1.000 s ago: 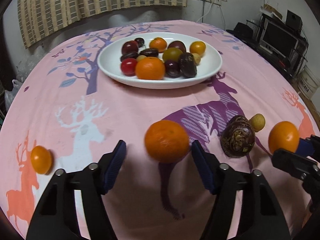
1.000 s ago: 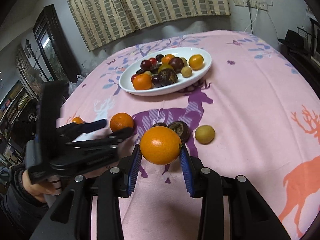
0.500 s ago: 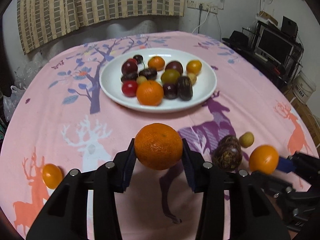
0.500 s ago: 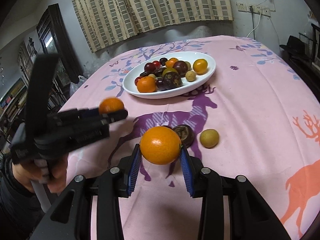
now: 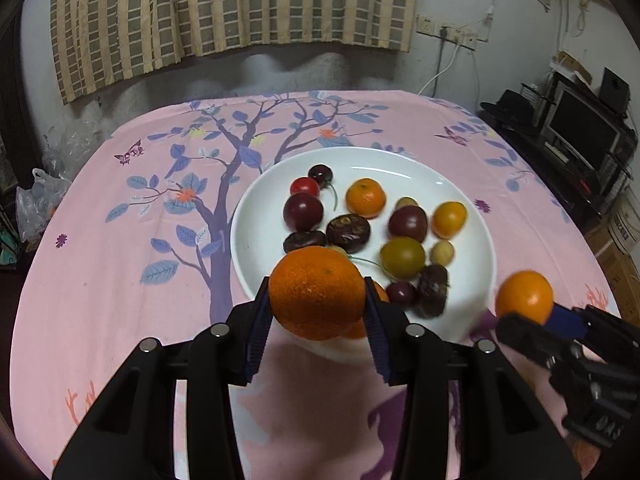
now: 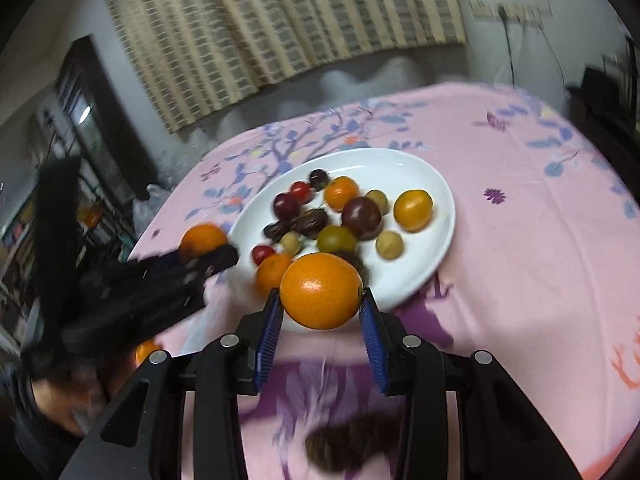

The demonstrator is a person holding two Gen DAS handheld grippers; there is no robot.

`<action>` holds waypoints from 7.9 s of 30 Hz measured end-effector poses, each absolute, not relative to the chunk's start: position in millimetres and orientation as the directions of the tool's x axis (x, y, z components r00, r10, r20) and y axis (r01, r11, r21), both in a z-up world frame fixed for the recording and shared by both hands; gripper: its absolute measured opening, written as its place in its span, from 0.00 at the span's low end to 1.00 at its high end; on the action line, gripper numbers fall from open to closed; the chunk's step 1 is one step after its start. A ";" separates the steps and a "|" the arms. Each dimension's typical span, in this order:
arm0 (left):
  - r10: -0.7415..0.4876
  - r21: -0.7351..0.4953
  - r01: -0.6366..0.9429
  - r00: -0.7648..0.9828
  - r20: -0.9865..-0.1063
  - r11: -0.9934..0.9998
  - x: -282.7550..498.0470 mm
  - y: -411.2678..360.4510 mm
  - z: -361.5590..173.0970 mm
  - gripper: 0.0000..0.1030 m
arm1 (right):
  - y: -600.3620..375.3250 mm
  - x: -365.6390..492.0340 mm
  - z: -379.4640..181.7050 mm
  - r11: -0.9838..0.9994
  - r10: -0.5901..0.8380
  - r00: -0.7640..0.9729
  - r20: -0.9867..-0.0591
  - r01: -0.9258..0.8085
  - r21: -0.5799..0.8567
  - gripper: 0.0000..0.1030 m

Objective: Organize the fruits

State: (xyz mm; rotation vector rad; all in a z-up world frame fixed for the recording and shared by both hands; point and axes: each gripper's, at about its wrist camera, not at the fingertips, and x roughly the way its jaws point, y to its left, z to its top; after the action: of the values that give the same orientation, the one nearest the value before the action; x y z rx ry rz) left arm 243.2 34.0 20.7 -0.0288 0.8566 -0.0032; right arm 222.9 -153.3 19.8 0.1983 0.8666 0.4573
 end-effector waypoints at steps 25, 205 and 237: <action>-0.026 -0.076 -0.044 0.683 -0.730 0.996 160.3 42.0 26.7 0.84 | -188.0 177.6 11.6 0.891 0.453 0.569 -0.686 -0.300 0.340 0.55; 0.073 0.055 -0.049 0.662 -0.746 0.997 256.3 14.2 23.3 0.36 | -134.9 247.8 32.5 0.911 0.401 0.633 -0.662 -0.352 0.215 0.28; 0.096 0.018 -0.116 0.717 -0.691 0.993 112.7 5.8 35.8 0.91 | -180.1 121.5 25.7 0.953 0.302 0.689 -0.659 -0.245 0.181 0.86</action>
State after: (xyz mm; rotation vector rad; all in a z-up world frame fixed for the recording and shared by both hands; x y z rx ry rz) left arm 112.7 5.8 35.8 -0.0275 0.7631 0.1169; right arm 121.5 -180.1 25.7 0.0805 0.7505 0.3062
